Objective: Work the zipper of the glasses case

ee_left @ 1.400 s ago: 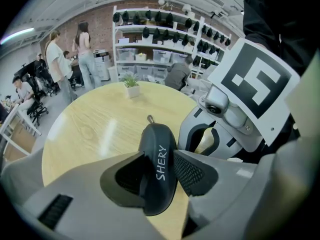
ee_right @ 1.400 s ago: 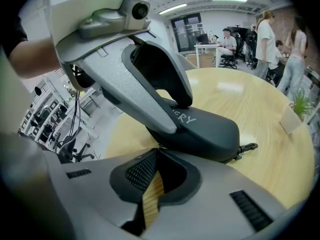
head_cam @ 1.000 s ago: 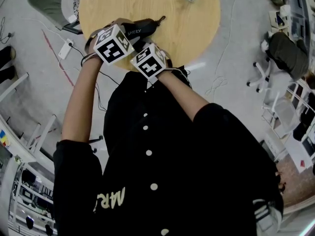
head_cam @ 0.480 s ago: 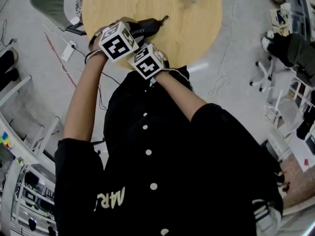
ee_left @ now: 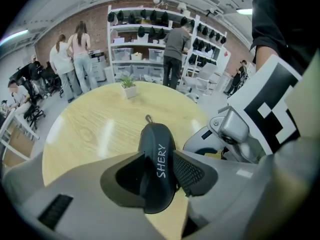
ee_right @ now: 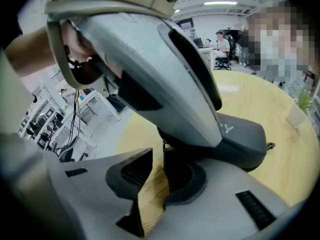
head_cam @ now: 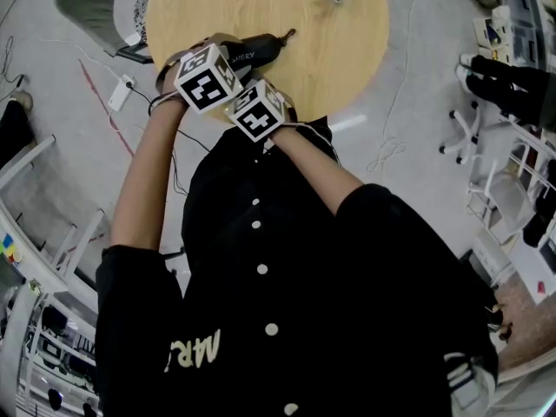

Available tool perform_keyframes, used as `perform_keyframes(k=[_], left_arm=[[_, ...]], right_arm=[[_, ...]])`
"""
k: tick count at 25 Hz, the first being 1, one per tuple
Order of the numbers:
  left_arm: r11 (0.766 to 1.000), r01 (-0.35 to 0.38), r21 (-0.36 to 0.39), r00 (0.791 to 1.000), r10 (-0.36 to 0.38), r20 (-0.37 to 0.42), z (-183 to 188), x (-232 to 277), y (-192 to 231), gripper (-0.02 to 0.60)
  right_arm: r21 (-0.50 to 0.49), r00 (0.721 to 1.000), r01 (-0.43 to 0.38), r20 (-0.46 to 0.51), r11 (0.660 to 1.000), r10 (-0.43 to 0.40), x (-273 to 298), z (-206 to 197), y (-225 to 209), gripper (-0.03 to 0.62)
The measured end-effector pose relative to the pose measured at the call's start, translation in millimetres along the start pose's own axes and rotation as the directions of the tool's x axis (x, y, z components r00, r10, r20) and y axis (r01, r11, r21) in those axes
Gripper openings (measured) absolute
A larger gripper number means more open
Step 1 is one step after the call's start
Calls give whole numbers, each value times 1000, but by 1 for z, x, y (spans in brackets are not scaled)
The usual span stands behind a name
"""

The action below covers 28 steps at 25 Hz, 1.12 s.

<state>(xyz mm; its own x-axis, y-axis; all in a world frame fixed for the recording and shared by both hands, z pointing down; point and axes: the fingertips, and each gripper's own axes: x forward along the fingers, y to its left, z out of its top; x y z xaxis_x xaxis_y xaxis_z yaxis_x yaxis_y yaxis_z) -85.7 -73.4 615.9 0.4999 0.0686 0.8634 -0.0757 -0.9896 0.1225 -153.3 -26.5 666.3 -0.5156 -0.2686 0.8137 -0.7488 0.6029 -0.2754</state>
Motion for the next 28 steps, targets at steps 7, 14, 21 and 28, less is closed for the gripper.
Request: perform_keyframes(k=[7,14,21,28], left_arm=[[964,-203,-171,967,225,121,-5,-46,4,178],[758,-374,-534,859,500,109,-59,-68,-17,178],[635,-346,-690,844,532,66,-79,-51,-44,178],[570,-335,-750,819,570,68,-69,-22,-44,176]], right_arm=[[-102,995,-97,-36,990,94,-44,-7,-3,160],[-401,999,-39,-24,915,32,-77,21,-39,150],[-708,996,-74,-81,702,24,-68,44,-39,140],[-763,975,-195,-221,616,36,-49,36,-34,156]])
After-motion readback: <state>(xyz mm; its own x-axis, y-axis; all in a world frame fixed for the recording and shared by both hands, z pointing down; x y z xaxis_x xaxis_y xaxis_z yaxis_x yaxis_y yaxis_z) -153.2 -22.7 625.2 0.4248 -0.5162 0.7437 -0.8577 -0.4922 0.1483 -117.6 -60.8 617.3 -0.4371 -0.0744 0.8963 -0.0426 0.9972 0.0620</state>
